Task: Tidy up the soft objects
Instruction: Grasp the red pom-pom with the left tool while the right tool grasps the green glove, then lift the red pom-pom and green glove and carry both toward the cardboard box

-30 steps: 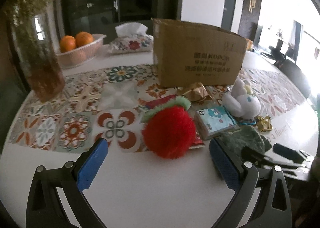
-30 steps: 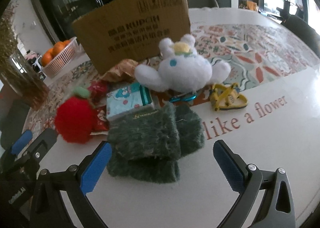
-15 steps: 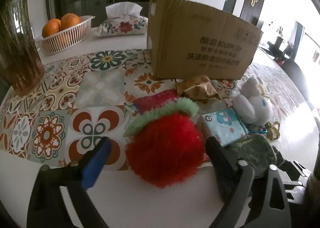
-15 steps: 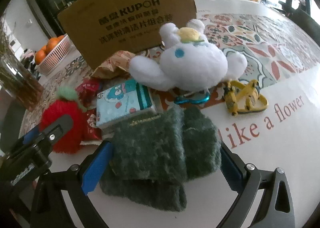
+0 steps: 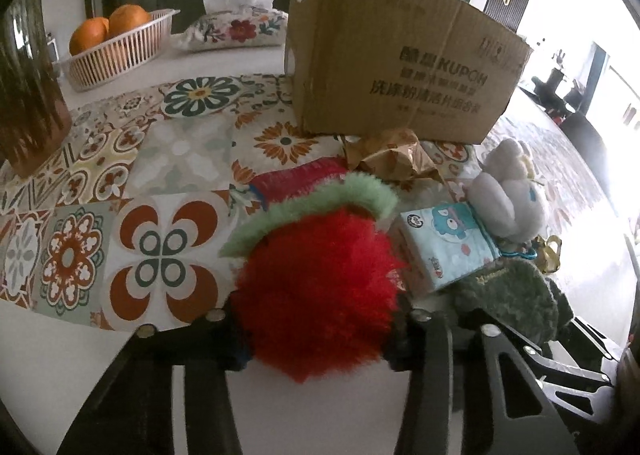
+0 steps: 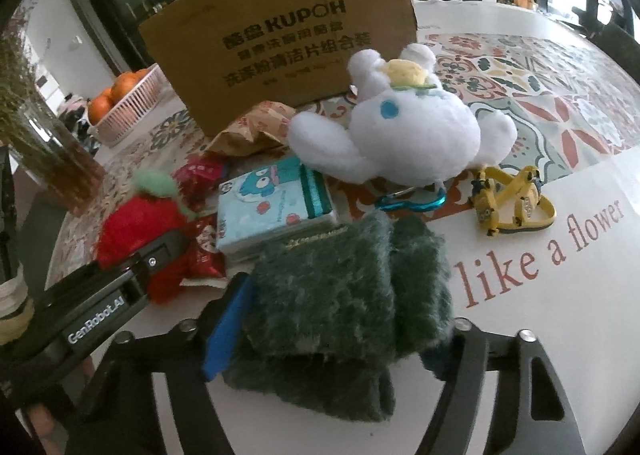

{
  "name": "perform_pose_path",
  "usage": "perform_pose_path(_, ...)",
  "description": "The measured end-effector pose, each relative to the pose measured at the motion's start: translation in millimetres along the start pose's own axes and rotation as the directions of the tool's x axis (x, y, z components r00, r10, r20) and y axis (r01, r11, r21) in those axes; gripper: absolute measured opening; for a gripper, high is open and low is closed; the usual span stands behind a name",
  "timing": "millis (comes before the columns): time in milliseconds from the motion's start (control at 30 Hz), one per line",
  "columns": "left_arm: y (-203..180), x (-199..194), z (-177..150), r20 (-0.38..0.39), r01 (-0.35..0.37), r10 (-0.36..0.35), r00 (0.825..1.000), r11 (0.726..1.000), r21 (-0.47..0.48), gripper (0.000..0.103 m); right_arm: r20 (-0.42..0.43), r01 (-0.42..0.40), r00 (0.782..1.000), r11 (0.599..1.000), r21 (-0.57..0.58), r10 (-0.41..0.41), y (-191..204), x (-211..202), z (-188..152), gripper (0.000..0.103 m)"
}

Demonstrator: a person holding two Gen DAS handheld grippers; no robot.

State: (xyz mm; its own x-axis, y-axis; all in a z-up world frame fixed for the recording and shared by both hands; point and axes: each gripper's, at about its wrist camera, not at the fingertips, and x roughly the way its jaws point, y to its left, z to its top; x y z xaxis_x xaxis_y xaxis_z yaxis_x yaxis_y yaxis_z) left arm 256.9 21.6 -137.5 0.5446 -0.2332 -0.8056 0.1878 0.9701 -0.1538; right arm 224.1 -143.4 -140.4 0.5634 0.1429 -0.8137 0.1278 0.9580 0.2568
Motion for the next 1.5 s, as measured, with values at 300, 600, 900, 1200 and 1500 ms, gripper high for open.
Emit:
perform_pose_path(300, -4.6, -21.4, -6.1, 0.039, -0.019, 0.019, 0.999, 1.0, -0.003, 0.04, 0.012, -0.012, 1.0, 1.0, 0.002, 0.012, -9.6, -10.8, -0.4, 0.031)
perform_pose_path(600, -19.9, -53.6, -14.8, 0.08, -0.04, 0.036, 0.996, 0.998, 0.04, 0.039, 0.006, -0.031, 0.999, 0.999, -0.018, 0.032, -16.8, -31.3, -3.6, 0.025)
perform_pose_path(900, -34.0, -81.9, -18.6, 0.095, 0.021, -0.024, 0.995, 0.999, 0.026, 0.039, 0.05, -0.042, 0.998, 0.993, -0.112, 0.048, -5.6, -74.1, 9.5, 0.025)
perform_pose_path(1200, -46.2, -101.9, -8.5, 0.117, 0.061, -0.063, 0.991, 0.998, 0.019, 0.039, 0.11, -0.089, 0.988, 0.985, -0.146, 0.106, -1.1, -104.3, 25.8, 0.025)
perform_pose_path(1500, -48.1, -138.2, -6.4, 0.175, 0.037, -0.04, 0.984, 0.999, 0.023, 0.039, 0.188, -0.139, 0.969, 0.983, -0.118, 0.159, 2.6, -124.0, 23.5, 0.025)
